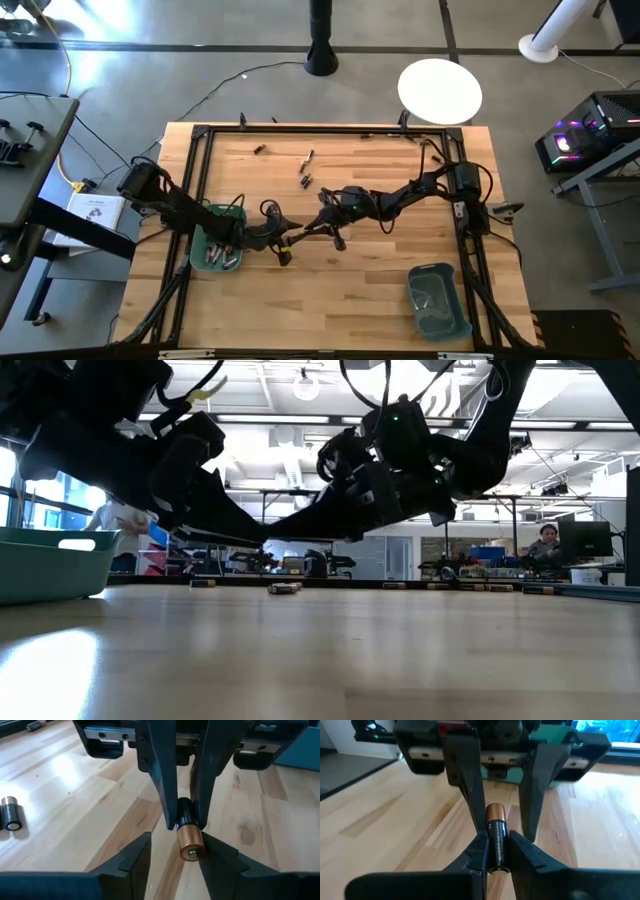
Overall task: Sort batteries
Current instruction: Put the black battery into the green bin
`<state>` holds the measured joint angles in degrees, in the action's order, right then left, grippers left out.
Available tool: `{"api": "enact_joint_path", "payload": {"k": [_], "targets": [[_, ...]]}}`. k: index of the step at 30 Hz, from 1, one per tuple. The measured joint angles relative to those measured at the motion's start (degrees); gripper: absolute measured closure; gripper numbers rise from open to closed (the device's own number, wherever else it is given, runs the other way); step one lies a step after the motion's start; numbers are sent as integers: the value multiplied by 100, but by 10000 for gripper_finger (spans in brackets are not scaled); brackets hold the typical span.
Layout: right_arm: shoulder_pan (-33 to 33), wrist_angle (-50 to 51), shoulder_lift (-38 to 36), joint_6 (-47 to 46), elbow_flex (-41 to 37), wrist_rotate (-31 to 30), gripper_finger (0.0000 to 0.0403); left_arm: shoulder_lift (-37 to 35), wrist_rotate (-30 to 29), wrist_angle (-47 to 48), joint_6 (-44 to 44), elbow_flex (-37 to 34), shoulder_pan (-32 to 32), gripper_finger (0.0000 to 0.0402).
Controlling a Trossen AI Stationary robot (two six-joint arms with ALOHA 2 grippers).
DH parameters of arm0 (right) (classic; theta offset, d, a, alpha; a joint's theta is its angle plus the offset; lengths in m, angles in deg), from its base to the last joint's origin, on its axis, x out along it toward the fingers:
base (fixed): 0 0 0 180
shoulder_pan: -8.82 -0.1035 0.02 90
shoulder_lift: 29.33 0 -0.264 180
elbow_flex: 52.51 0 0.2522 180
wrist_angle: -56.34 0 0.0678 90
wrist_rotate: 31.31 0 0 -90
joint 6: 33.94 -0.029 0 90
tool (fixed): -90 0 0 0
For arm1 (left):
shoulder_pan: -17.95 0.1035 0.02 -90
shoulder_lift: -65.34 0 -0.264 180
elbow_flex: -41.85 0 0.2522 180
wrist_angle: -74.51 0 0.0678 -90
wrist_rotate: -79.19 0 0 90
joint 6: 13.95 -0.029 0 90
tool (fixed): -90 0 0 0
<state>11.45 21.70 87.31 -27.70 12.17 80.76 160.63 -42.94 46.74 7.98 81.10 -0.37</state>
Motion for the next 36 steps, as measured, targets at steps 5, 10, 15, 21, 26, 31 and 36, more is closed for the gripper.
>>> {"api": "enact_joint_path", "payload": {"k": [5, 10, 15, 21, 26, 31, 36], "targets": [[2, -64, -2, -43, 2, 10, 365, 0, 66, -126, -10, 0, -4, 308], [2, -52, -9, -46, 2, 39, 364, 0, 199, -213, -7, -4, -4, 356], [0, -14, -9, -42, 4, 42, 364, 0, 207, -219, 48, -7, -4, 349], [-9, 166, -17, -13, 13, -81, 364, 0, 154, -222, 195, -7, 2, 278], [-8, 231, -17, 8, 13, -156, 364, -4, 116, -300, 197, 4, 4, 256], [-6, 240, -17, 11, 13, -197, 364, -4, 214, -246, 197, 4, 2, 292], [-3, 253, -15, 14, 13, -221, 364, -4, 266, -149, 270, 4, 2, 336]]}}
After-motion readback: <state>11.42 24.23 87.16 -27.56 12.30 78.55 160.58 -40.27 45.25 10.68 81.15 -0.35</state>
